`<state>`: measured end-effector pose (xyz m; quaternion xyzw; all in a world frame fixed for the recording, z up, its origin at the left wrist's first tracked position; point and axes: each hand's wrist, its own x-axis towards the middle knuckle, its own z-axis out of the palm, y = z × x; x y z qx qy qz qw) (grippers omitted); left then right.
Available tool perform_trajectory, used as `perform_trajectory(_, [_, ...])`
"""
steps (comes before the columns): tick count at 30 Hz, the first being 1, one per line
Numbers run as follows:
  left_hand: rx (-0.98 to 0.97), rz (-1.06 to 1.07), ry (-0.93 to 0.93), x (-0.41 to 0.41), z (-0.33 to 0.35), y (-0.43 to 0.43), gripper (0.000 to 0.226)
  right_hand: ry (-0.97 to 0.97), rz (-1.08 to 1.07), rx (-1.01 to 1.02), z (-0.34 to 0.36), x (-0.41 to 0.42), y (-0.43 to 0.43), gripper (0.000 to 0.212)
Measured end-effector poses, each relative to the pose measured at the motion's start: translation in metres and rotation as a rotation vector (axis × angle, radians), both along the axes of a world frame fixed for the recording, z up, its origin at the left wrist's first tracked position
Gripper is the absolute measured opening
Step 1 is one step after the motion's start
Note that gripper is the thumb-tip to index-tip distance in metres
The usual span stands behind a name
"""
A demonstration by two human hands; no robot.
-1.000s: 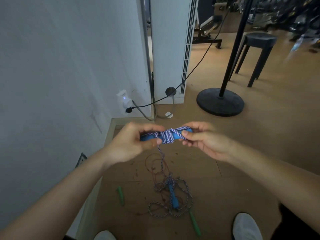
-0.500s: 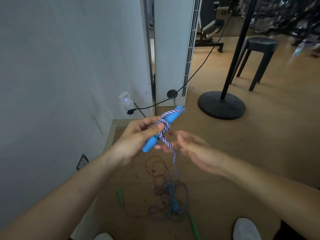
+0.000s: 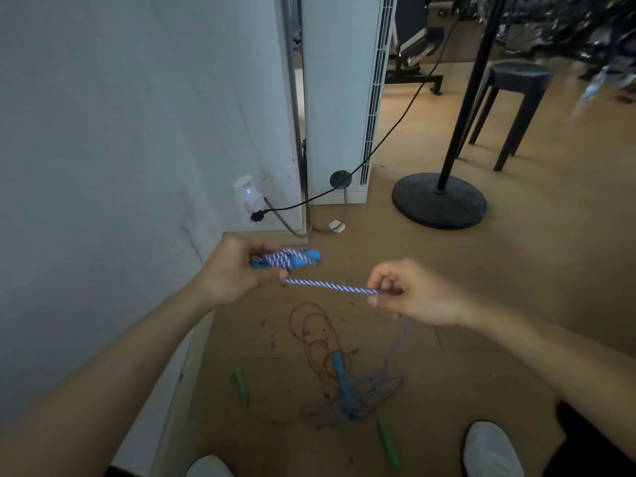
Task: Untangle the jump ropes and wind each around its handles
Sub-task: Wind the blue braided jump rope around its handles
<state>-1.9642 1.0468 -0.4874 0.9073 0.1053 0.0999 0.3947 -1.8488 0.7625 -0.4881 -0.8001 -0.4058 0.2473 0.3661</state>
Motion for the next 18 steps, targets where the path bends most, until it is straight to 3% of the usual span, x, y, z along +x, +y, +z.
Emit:
perform_trajectory(2, [0.128,-0.141,0.058,-0.002,-0.007,-0.009,0.036,-0.037,0.013,0.107,0.015,0.002,-0.002,0.006])
perform_trajectory(6, [0.089,-0.37,0.146,-0.006,-0.012,-0.038,0.038,-0.054,-0.027,0.298,0.028,0.007,0.0,0.004])
perform_trajectory(12, [-0.273,-0.497,0.124,-0.016,-0.001,-0.078,0.036,-0.01,-0.123,0.351,0.017,0.023,0.009,0.017])
perform_trajectory(18, [-0.593,-0.395,0.087,-0.021,0.006,-0.068,0.033,0.039,-0.133,0.264,0.01,0.042,0.006,0.015])
